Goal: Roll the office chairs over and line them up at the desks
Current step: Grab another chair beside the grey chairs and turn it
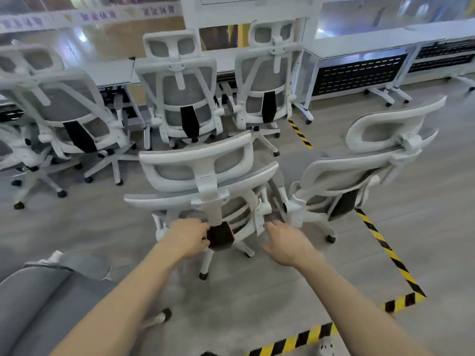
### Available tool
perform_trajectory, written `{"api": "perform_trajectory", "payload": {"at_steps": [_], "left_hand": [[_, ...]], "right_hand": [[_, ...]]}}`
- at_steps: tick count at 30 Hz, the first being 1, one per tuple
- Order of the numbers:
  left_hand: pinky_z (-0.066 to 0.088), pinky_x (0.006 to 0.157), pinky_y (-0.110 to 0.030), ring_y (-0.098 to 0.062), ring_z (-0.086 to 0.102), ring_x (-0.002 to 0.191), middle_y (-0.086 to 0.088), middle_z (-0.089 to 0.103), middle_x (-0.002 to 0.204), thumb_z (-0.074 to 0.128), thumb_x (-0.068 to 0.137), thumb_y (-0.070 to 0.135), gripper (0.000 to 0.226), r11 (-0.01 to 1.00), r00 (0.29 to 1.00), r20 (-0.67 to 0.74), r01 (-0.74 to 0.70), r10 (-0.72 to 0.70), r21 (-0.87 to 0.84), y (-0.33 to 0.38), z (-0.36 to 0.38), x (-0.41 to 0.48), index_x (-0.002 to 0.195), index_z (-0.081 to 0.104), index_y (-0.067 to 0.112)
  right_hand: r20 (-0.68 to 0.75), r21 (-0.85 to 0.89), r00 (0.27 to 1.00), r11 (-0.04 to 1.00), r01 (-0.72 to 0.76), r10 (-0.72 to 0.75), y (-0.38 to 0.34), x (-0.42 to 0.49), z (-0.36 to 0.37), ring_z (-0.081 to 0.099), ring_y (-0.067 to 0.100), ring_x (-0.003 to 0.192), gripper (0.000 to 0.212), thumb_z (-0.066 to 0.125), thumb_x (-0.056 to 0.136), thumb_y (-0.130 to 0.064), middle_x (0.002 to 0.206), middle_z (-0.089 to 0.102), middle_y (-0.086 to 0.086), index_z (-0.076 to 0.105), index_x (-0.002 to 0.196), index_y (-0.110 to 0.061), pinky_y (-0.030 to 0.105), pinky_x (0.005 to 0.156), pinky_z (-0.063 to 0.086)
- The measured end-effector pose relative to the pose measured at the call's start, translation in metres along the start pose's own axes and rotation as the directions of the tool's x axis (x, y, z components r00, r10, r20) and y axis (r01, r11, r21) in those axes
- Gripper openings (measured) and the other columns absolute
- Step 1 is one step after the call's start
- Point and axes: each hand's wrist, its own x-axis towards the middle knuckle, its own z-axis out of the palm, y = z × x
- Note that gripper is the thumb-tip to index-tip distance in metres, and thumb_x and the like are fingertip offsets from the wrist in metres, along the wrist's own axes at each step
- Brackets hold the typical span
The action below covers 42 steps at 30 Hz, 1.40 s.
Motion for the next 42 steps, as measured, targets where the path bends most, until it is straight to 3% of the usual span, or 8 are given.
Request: {"api": "perform_trajectory", "payload": {"at_steps": [9,16,20,25,31,34,37,42], "left_hand": [[0.056,0.105,-0.041,-0.027,0.064,0.133,-0.001,0.068,0.143,0.052,0.107,0.057,0.048,0.996,0.998,0.022,0.05,-0.052,0.08,-0.183,0.067,-0.148,0.148,0.059,0.032],[0.049,0.106,-0.038,-0.026,0.066,0.131,-0.001,0.071,0.138,0.055,0.103,0.059,0.042,0.964,0.998,0.01,0.059,-0.064,0.258,-0.325,0.126,-0.286,0.132,0.066,0.03],[0.046,0.113,-0.037,-0.024,0.061,0.138,0.002,0.063,0.151,0.053,0.106,0.061,0.052,0.957,0.991,0.008,0.128,-0.135,0.259,-0.414,0.136,-0.369,0.15,0.06,0.034],[0.039,0.119,-0.041,-0.028,0.061,0.135,-0.002,0.068,0.138,0.064,0.101,0.055,0.046,0.942,0.951,-0.246,0.244,-0.187,0.23,-0.548,0.127,-0.425,0.138,0.069,0.029],[0.037,0.119,-0.06,-0.047,0.051,0.136,-0.026,0.054,0.147,0.079,0.092,0.038,0.055,0.927,0.773,-0.592,0.359,-0.229,0.109,-0.713,0.085,-0.428,0.139,0.064,0.014],[0.049,0.11,-0.061,-0.052,0.055,0.135,-0.026,0.05,0.154,0.058,0.106,0.059,0.063,0.906,0.809,-0.415,0.403,-0.418,-0.126,-0.779,0.06,-0.402,0.16,0.043,0.03],[0.047,0.109,-0.052,-0.047,0.058,0.137,-0.023,0.061,0.152,0.04,0.112,0.066,0.063,0.912,0.923,-0.17,0.287,-0.345,-0.293,-0.806,0.053,-0.369,0.153,0.052,0.02],[0.049,0.098,-0.053,-0.051,0.062,0.125,-0.028,0.067,0.133,0.036,0.112,0.063,0.06,0.902,0.896,-0.283,0.231,-0.344,-0.364,-0.828,0.073,-0.342,0.13,0.058,0.01]], "right_hand": [[-0.045,-0.07,0.998,0.997,-0.037,0.034,-0.194,-0.057,0.066,0.065,0.034,0.12,0.042,0.056,0.106,-0.047,0.13,0.062,0.009,0.059,0.133,-0.014,0.045,0.094,0.055],[-0.046,-0.058,0.997,0.996,-0.061,0.058,-0.349,-0.108,0.156,0.063,0.037,0.128,0.041,0.058,0.107,-0.041,0.144,0.06,0.012,0.055,0.135,-0.012,0.048,0.102,0.054],[0.016,-0.008,0.998,0.999,-0.053,0.053,-0.454,-0.133,0.197,0.064,0.035,0.126,0.043,0.056,0.106,-0.043,0.139,0.061,0.01,0.056,0.137,-0.014,0.048,0.102,0.056],[-0.012,-0.021,0.999,0.999,0.035,-0.035,-0.589,-0.133,0.209,0.063,0.035,0.127,0.049,0.056,0.107,-0.047,0.138,0.063,0.01,0.057,0.142,-0.014,0.044,0.101,0.054],[-0.121,0.006,0.976,0.983,0.184,-0.182,-0.755,-0.092,0.206,0.064,0.037,0.127,0.049,0.056,0.108,-0.051,0.137,0.063,0.012,0.054,0.142,-0.015,0.045,0.1,0.051],[-0.176,0.092,0.955,0.962,0.256,-0.237,-0.85,-0.056,0.207,0.062,0.035,0.133,0.069,0.059,0.103,-0.064,0.145,0.062,0.012,0.048,0.152,-0.016,0.045,0.107,0.049],[-0.185,0.221,0.939,0.919,0.326,-0.289,-0.948,-0.029,0.201,0.058,0.035,0.137,0.099,0.065,0.09,-0.081,0.151,0.059,0.011,0.041,0.16,-0.016,0.047,0.116,0.047],[-0.063,0.304,0.958,0.909,0.285,-0.279,-0.997,-0.014,0.205,0.044,0.034,0.154,0.114,0.063,0.092,-0.083,0.169,0.042,0.013,0.019,0.173,-0.016,0.047,0.128,0.036]]}}
